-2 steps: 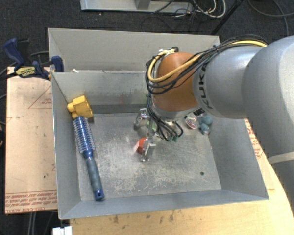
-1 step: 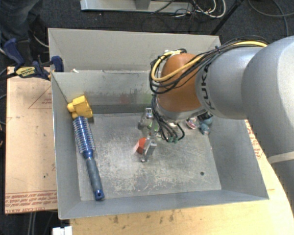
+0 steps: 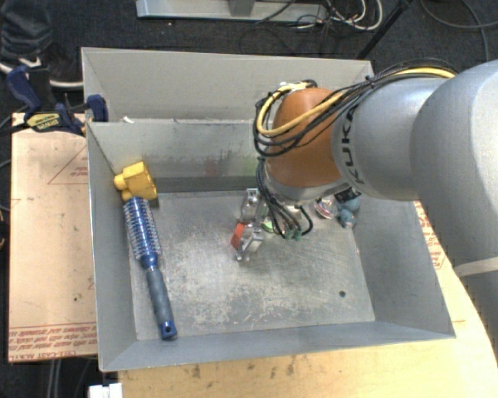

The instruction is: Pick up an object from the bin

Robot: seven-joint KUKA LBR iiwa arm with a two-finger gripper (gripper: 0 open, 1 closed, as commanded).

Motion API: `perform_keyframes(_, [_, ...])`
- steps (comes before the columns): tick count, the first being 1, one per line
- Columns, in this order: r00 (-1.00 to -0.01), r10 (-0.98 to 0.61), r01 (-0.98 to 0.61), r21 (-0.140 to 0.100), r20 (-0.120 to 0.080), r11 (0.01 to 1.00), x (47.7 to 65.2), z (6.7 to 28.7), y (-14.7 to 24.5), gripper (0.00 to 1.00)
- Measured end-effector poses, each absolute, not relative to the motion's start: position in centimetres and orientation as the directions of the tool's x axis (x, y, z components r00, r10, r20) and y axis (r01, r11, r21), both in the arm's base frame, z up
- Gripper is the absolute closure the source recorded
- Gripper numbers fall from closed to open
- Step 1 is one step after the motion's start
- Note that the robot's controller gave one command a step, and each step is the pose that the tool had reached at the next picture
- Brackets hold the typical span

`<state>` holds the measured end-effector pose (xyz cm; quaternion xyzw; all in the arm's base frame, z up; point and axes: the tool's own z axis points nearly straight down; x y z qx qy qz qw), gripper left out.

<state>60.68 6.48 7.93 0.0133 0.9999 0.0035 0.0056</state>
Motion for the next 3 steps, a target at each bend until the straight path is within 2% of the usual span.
perform_keyframes(1, [-1.000,0.025,0.025,0.002,-0.007,1.000,60.9,11.9,6.6,1.00])
perform_keyframes(2, [-1.000,0.025,0.025,0.002,-0.008,1.000,61.0,17.3,6.6,1.00])
perform_keyframes(3, [-1.000,0.025,0.025,0.002,-0.005,1.000,61.2,19.2,6.6,1.00])
